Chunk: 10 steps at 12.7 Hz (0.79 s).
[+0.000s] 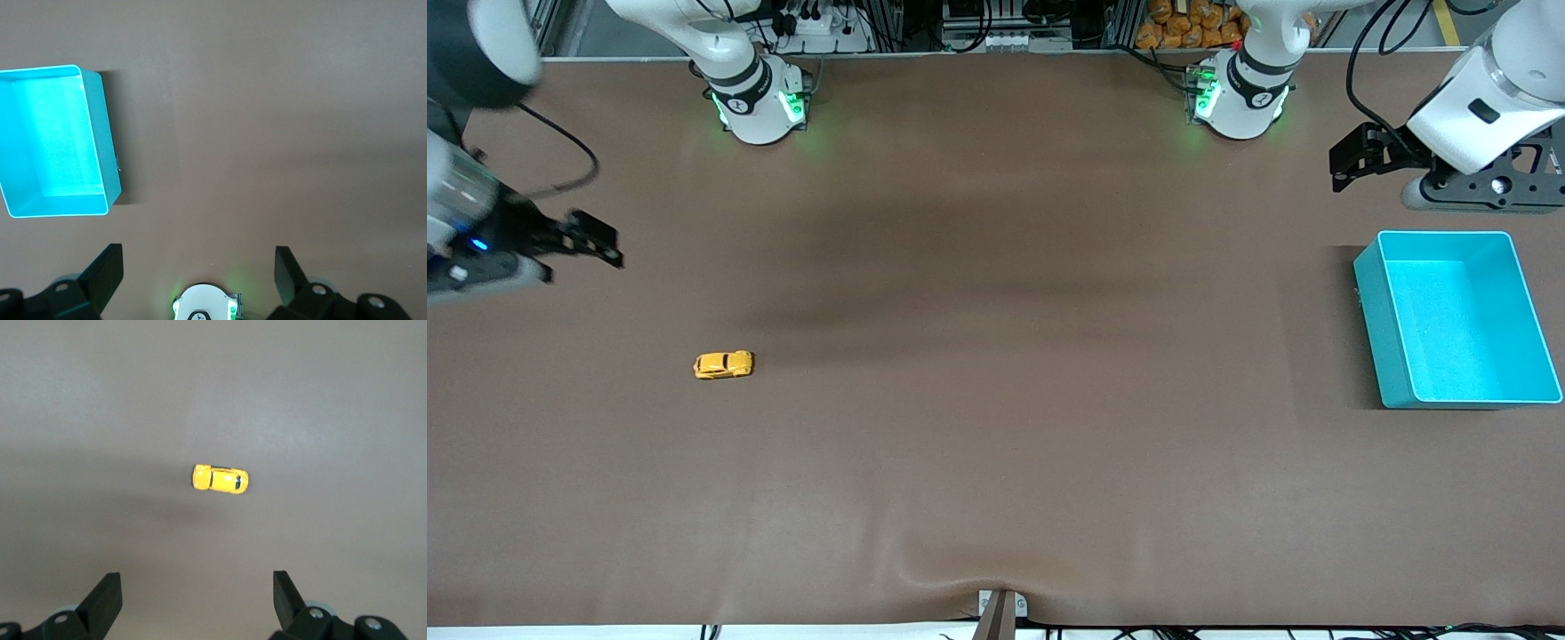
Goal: Wind and store yellow beetle car
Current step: 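Reach the right gripper down over the yellow beetle car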
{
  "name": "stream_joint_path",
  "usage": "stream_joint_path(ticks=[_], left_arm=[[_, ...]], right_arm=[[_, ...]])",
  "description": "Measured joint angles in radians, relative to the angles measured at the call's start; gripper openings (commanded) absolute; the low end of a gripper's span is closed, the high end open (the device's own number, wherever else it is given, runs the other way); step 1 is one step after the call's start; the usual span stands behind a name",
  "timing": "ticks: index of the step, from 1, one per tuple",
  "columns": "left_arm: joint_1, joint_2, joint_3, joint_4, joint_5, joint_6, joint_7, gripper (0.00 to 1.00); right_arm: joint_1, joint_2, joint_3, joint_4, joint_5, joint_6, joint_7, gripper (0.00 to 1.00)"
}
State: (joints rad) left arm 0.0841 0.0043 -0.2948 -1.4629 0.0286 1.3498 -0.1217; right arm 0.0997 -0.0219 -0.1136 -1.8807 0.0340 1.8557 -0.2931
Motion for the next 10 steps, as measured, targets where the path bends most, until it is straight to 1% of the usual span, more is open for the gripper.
stream_joint_path(ticks=[2, 3, 5, 8, 10], left_arm=[[0.005, 0.0, 0.001, 0.007, 0.0, 0.0, 0.0, 1.0], [0.005, 0.0, 0.001, 0.01, 0.0, 0.0, 0.0, 1.0], [0.005, 0.0, 0.001, 0.012, 0.0, 0.0, 0.0, 1.0], [0.005, 0.0, 0.001, 0.013, 0.0, 0.0, 0.0, 1.0], [0.006, 0.0, 0.001, 0.013, 0.0, 0.0, 0.0, 1.0]], right_arm=[[0.011, 0.021, 0.002, -0.092, -0.001, 0.119, -0.157, 1.0], [0.018, 0.038, 0.002, -0.125, -0.001, 0.158, -0.246, 1.0], [0.03, 0.087, 0.003, -0.156, -0.002, 0.222, -0.431, 1.0], [0.032, 0.168, 0.002, -0.188, -0.002, 0.371, -0.794, 1.0], [0.032, 0.221, 0.002, -0.199, -0.002, 0.406, -0.93, 1.0]])
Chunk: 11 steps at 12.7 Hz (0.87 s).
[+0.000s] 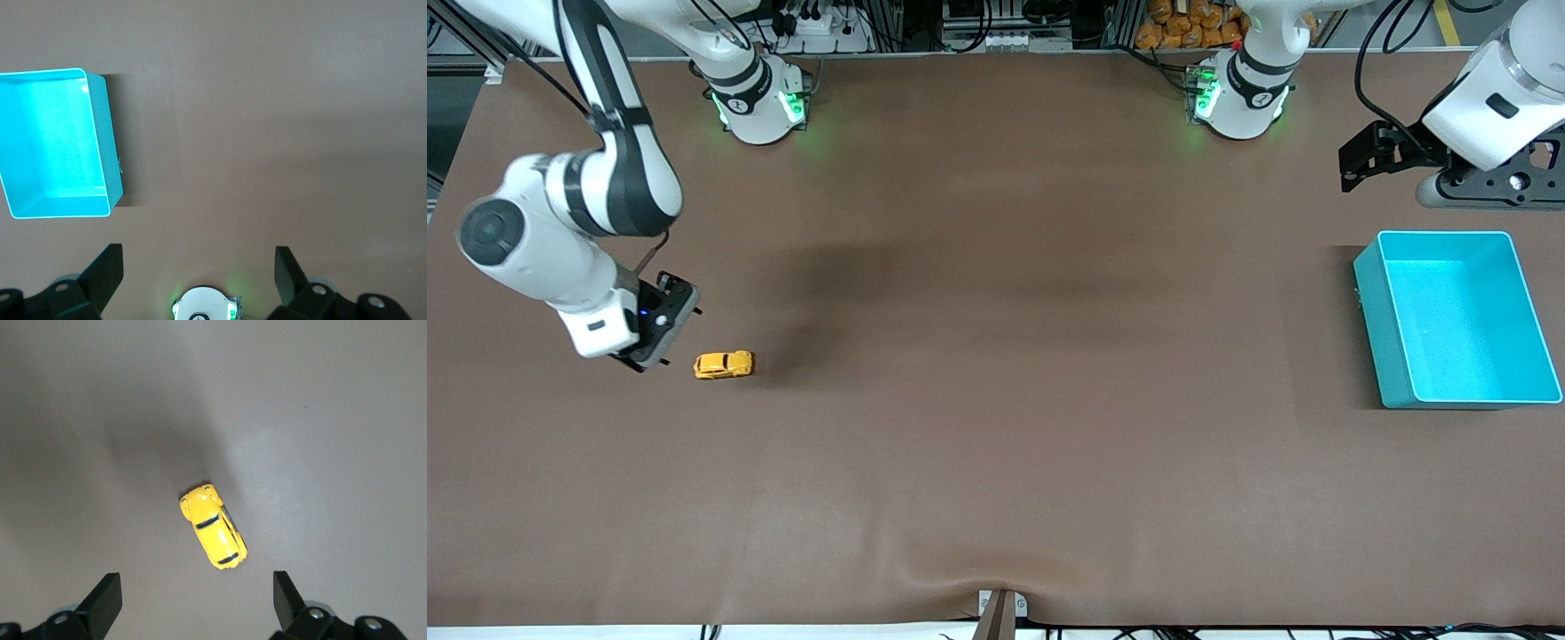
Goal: Wind and store yellow beetle car
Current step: 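Reach the right gripper down over the yellow beetle car, then close the right gripper on the yellow car's body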
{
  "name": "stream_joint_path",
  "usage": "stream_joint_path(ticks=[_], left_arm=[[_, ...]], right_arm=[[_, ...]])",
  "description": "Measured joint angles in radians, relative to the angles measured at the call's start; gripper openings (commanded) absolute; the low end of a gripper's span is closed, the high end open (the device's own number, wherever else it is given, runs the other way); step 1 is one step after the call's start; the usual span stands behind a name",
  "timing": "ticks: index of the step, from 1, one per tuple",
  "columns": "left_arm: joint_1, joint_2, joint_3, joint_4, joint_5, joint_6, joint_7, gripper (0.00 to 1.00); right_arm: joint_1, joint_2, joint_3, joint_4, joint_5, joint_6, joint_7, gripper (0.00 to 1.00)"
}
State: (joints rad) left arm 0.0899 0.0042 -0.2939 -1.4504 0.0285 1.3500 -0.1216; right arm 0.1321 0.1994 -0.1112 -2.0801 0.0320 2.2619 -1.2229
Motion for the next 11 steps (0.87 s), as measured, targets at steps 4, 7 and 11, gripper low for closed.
stream_joint_path(ticks=[4, 7, 11], left_arm=[[0.001, 0.0, 0.0, 0.0, 0.0, 0.0, 0.0, 1.0], [0.001, 0.0, 0.0, 0.0, 0.0, 0.0, 0.0, 1.0], [0.002, 0.0, 0.0, 0.0, 0.0, 0.0, -0.001, 1.0]], right_arm=[[0.02, 0.083, 0.0, -0.022, -0.011, 0.095, -0.176, 1.0], [0.032, 0.136, 0.0, -0.028, -0.078, 0.168, -0.205, 0.95], [0.032, 0.171, -0.004, -0.028, -0.154, 0.219, -0.209, 0.87]])
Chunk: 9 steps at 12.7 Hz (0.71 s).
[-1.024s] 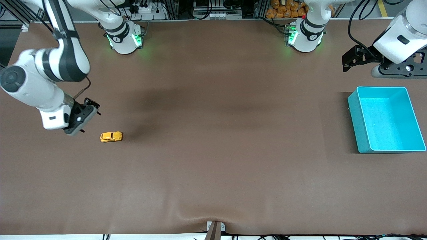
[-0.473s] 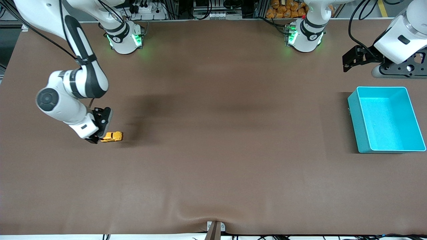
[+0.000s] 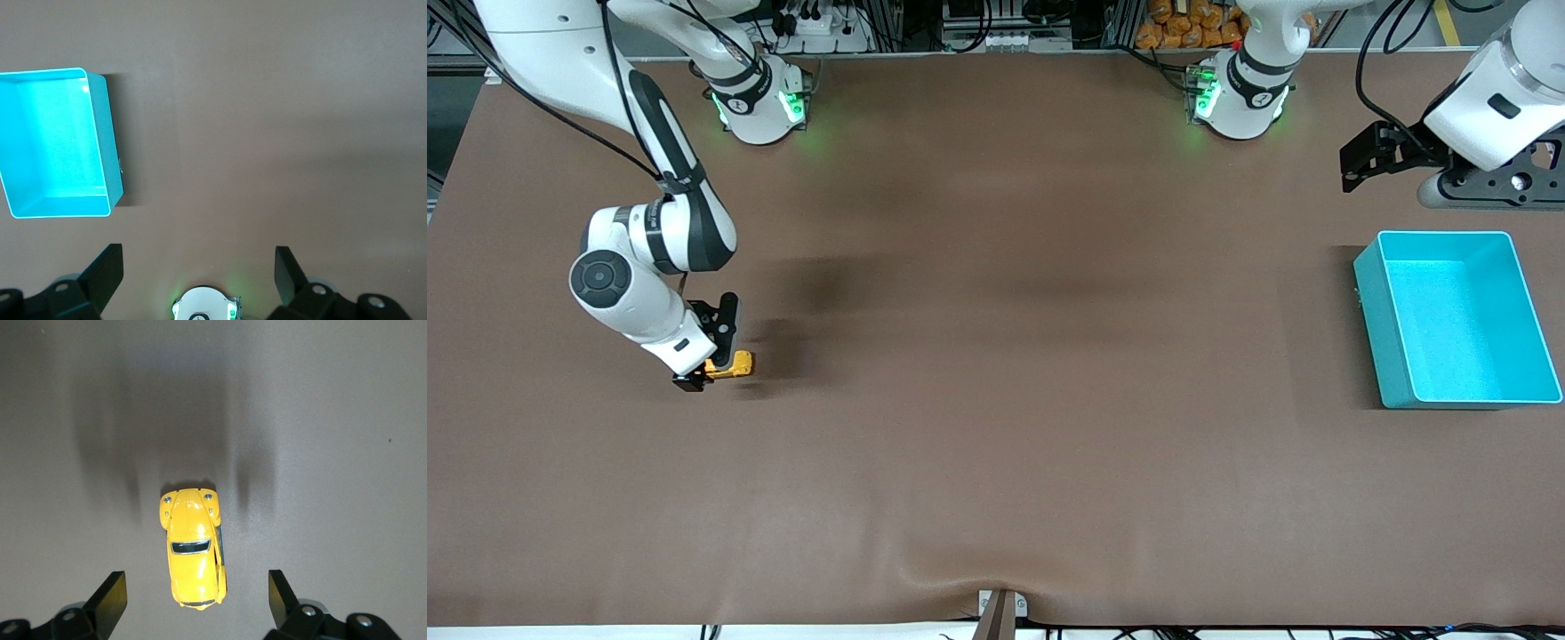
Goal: Wind and store yellow beetle car
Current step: 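Close the right gripper on the yellow car's body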
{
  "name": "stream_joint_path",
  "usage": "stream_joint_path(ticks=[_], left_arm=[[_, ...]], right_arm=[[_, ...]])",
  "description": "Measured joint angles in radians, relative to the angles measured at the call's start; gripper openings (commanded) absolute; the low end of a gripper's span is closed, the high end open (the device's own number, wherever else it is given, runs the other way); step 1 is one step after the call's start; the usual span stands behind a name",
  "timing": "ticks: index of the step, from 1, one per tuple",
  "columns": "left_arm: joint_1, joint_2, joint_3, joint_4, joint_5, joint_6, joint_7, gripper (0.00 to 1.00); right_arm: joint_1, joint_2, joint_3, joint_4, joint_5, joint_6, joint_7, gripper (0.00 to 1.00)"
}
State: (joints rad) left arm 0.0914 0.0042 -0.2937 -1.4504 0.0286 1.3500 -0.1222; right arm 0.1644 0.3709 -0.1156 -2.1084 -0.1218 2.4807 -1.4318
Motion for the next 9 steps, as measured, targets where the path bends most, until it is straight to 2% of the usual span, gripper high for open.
stream_joint_path(ticks=[5, 9], left_arm=[[0.001, 0.0, 0.0, 0.0, 0.0, 0.0, 0.0, 1.0], [0.001, 0.0, 0.0, 0.0, 0.0, 0.0, 0.0, 1.0]], right_arm=[[-0.002, 0.05, -0.012, -0.003, 0.0, 0.075, -0.006, 0.79], [-0.004, 0.073, -0.023, -0.022, -0.001, 0.131, -0.009, 0.65]])
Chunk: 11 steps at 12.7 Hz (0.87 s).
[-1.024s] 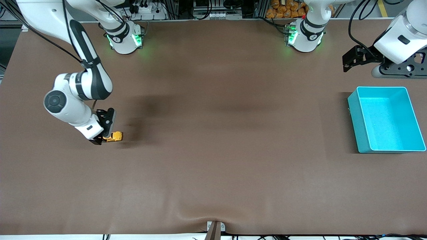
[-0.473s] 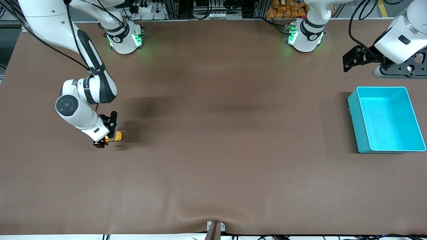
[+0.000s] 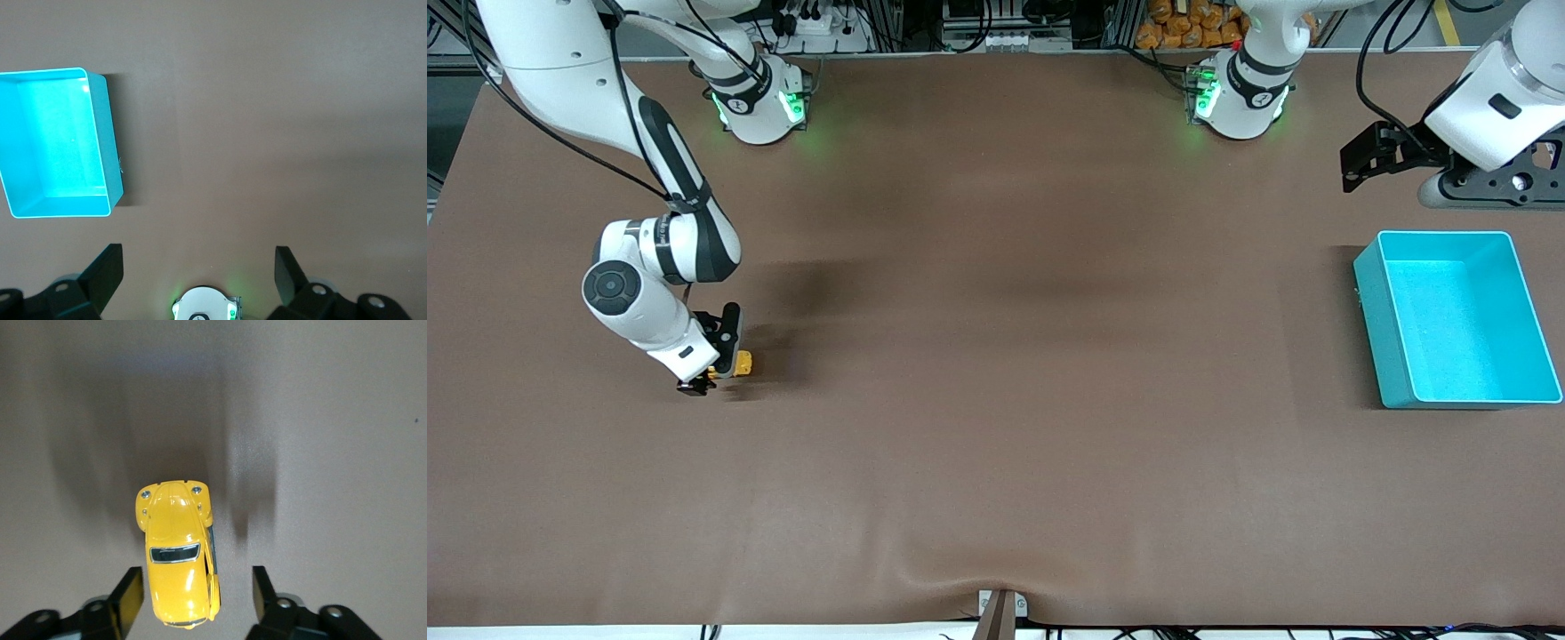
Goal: Wind and store yellow beetle car
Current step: 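Close the right gripper on the yellow car's body, then press the car down and drag it backward with the right gripper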
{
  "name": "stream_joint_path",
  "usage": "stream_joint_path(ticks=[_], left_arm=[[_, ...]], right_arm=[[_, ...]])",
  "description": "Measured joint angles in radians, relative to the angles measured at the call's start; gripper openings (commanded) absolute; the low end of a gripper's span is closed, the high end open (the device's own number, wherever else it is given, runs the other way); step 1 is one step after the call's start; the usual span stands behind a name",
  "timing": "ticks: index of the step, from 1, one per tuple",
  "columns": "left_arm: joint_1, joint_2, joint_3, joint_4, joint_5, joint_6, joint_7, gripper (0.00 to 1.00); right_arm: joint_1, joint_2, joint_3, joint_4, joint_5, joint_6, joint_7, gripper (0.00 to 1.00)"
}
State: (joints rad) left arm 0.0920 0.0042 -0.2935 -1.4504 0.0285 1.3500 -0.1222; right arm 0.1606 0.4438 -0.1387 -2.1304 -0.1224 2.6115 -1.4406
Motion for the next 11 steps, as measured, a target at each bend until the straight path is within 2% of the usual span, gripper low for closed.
stream_joint_path(ticks=[5, 8, 11], left_arm=[[0.0, 0.0, 0.0, 0.0, 0.0, 0.0, 0.0, 1.0], [0.0, 0.0, 0.0, 0.0, 0.0, 0.0, 0.0, 1.0], [0.001, 0.0, 0.001, 0.0, 0.0, 0.0, 0.0, 1.0]], right_arm=[[0.0, 0.009, 0.0, -0.013, -0.001, 0.025, -0.002, 0.36], [0.001, 0.005, 0.0, -0.013, -0.001, 0.024, -0.003, 0.27], [0.003, 0.005, 0.0, -0.013, -0.002, 0.024, -0.003, 0.24]])
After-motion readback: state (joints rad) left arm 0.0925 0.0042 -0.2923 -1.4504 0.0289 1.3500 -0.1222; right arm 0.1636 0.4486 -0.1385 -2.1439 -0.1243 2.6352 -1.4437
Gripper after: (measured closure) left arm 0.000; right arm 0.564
